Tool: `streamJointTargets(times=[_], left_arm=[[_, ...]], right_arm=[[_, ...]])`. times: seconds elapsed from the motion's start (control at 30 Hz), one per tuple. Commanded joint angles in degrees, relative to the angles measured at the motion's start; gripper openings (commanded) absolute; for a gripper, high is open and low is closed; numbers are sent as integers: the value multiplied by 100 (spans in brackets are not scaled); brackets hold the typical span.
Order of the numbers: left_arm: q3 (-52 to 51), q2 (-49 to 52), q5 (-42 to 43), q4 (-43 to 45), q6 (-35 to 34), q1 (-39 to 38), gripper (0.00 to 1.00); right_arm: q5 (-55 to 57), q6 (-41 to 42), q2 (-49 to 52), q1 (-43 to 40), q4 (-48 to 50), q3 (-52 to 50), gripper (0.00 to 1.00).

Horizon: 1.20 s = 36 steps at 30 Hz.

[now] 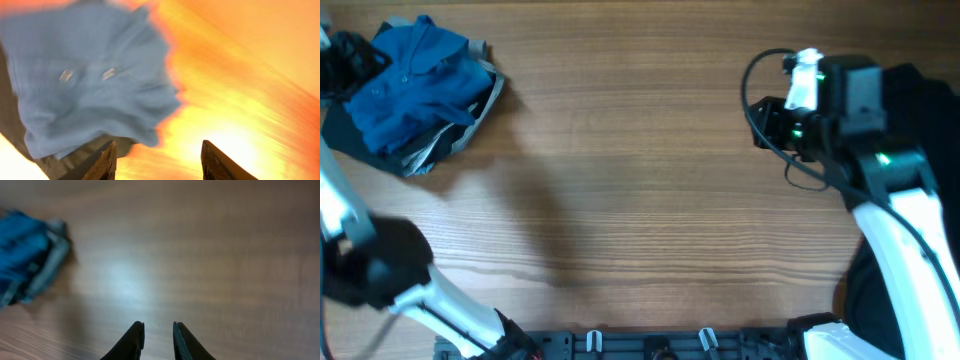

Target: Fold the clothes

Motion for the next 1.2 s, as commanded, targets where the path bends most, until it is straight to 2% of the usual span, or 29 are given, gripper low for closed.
streamJointTargets(times=[0.0,0.03,0.07,0.1,0.13,0.17,0.2,0.4,0.53,0.6,0.67,0.9,1.0,1.07,1.17], left_arm=[[208,-1582,-527,-380,461,-894,77],[208,-1851,-758,-511,352,-1147,96],[208,-2131,-920,-667,232,-1419,100],[203,-2358,-1008,-820,85,-1622,100],[203,-2549,-1019,-1029,-120,-1766,100],[203,-2643,-1023,-1178,-131,-1816,100],[203,-2719,-1032,-1386,-129,-1818,100],[203,-2721,-1032,-1639,-129,-1818,100],[203,-2721,-1032,-1637,-129,-1818,100],[203,-2721,-1032,-1637,-129,-1818,100],[203,-2721,-1032,-1637,-129,-1818,100],[203,-2721,-1032,-1639,-129,-1818,100],[203,-2721,-1032,-1637,-129,-1818,100],[203,-2721,-1032,-1639,-129,-1818,100],[203,-2721,-1032,-1637,-129,-1818,100]], right_arm=[[79,-131,-831,-7,-9,219,23],[50,-205,-992,-7,-50,219,24],[-142,-492,-1237,-7,-155,219,27],[-275,-570,-1408,-7,-269,216,39],[-452,-568,-1589,-7,-411,216,60],[-535,-562,-1681,-7,-505,216,75],[-546,-498,-1775,-7,-595,216,99],[-546,-313,-1829,-7,-750,212,100],[-546,435,-1832,-7,-920,212,100],[-518,835,-1832,-7,-1329,212,100],[162,765,-1832,-9,-1449,212,100],[326,-1956,-2315,-9,-448,-44,100],[409,-2389,-3088,-33,1233,-1453,100],[369,-2345,-3818,-127,2758,-3119,100],[275,-2055,-4986,-127,4030,-5123,100]])
